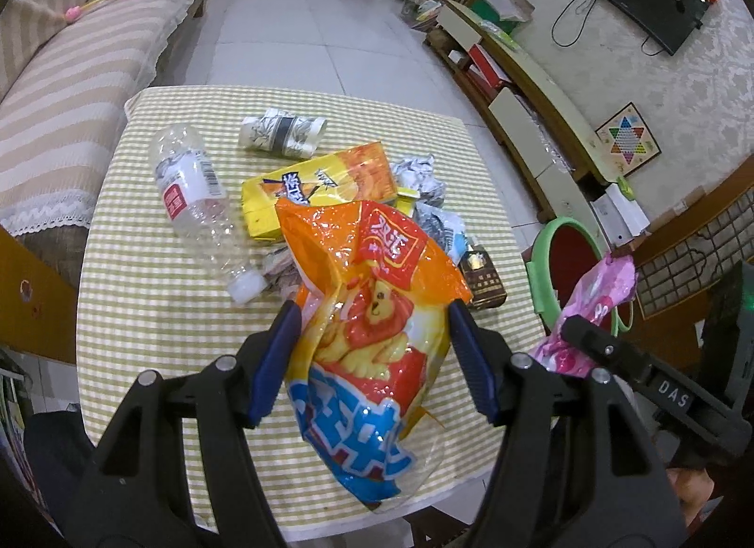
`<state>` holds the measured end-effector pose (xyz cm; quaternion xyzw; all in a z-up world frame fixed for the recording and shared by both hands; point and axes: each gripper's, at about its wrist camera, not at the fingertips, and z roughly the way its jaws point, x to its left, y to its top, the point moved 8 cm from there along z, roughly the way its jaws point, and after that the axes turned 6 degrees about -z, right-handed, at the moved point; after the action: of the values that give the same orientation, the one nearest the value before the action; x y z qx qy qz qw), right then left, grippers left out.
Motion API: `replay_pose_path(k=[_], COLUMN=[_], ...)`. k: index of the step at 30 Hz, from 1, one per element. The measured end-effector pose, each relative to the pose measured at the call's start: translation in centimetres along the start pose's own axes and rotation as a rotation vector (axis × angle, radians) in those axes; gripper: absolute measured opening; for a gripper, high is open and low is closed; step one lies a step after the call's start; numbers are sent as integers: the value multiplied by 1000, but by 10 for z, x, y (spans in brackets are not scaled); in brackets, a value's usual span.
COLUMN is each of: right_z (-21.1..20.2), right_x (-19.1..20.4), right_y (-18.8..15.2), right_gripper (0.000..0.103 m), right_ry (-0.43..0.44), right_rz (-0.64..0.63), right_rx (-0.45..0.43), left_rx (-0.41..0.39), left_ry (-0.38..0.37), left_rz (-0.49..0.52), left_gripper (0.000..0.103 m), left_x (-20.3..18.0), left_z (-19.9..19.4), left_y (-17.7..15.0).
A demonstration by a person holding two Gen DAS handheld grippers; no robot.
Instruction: Collect trash
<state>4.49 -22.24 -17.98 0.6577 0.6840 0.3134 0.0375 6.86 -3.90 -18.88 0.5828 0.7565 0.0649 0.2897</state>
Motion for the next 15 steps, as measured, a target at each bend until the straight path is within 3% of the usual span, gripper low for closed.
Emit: replay_pose_path(k=[15], right_z=[-12], right_x=[-14], right_y=[7], right_gripper=[44], right_ry=[-10], right_rz=[18], right_rx=[-31], left_rx=[2], left_ry=[-5], left_rz=[1], left_gripper=[62], left_x=[-4], left_z=[1], left_y=[1])
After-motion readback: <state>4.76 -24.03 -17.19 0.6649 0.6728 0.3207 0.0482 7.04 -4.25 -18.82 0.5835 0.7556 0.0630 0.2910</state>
